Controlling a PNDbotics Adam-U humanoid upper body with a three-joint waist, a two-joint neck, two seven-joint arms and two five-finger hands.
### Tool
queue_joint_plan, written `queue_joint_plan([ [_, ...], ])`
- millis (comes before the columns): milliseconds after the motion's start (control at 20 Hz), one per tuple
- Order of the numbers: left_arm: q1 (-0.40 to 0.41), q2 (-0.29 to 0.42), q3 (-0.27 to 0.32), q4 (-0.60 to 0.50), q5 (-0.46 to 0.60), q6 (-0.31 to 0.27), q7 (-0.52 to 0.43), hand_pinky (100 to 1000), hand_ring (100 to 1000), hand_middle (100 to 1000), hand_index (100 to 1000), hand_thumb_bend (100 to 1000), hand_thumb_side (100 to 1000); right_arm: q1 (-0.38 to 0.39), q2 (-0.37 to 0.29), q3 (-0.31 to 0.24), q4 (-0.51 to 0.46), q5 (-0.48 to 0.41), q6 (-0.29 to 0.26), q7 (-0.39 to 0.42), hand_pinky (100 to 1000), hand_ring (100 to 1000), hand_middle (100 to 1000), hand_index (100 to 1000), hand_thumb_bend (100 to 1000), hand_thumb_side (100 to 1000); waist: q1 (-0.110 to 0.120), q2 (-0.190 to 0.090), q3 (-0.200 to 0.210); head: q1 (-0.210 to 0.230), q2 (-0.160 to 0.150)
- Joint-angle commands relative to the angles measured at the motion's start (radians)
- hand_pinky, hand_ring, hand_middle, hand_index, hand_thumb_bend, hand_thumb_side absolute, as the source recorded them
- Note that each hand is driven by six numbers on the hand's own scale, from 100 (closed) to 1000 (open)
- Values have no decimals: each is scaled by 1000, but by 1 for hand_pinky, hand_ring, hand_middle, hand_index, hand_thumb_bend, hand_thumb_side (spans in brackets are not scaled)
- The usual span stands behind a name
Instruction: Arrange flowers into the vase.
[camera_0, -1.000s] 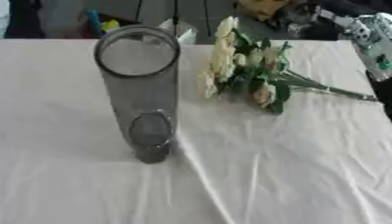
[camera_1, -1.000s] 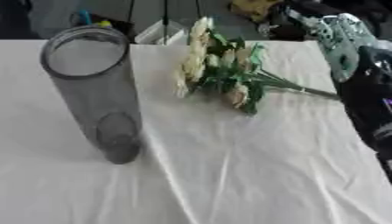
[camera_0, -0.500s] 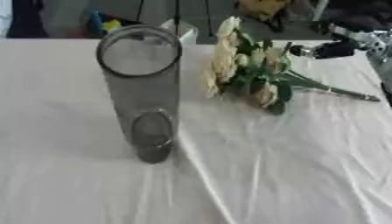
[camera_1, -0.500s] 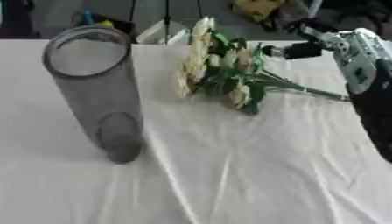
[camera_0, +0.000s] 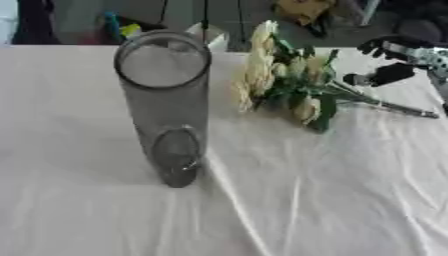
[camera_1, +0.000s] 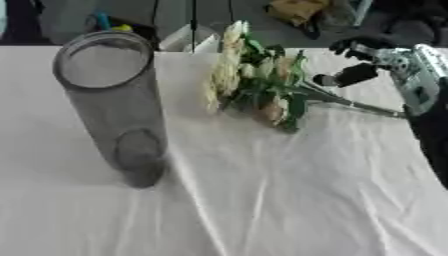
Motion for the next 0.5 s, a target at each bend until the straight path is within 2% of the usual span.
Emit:
queue_joint_plan([
  [50,-10,17,1,-18,-4,1,-3,767,905,923,983,100,1000,-15,-38,-15,9,-23,-3,-9,876,908,890,961,368,546,13,0,2,0,-13],
  [350,-12,17,1,-18,-6,1,-3,766,904,920,983,100,1000,-9,-40,-16,24,-64,-19,-11,880,914,888,957,297,474,13,14,4,-5,-18],
  [500,-13,17,0,-18,-6,2,-6,764,900,920,983,100,1000,-3,-43,-10,24,-81,-27,-8,883,924,897,969,309,475,13,19,6,-6,-19],
])
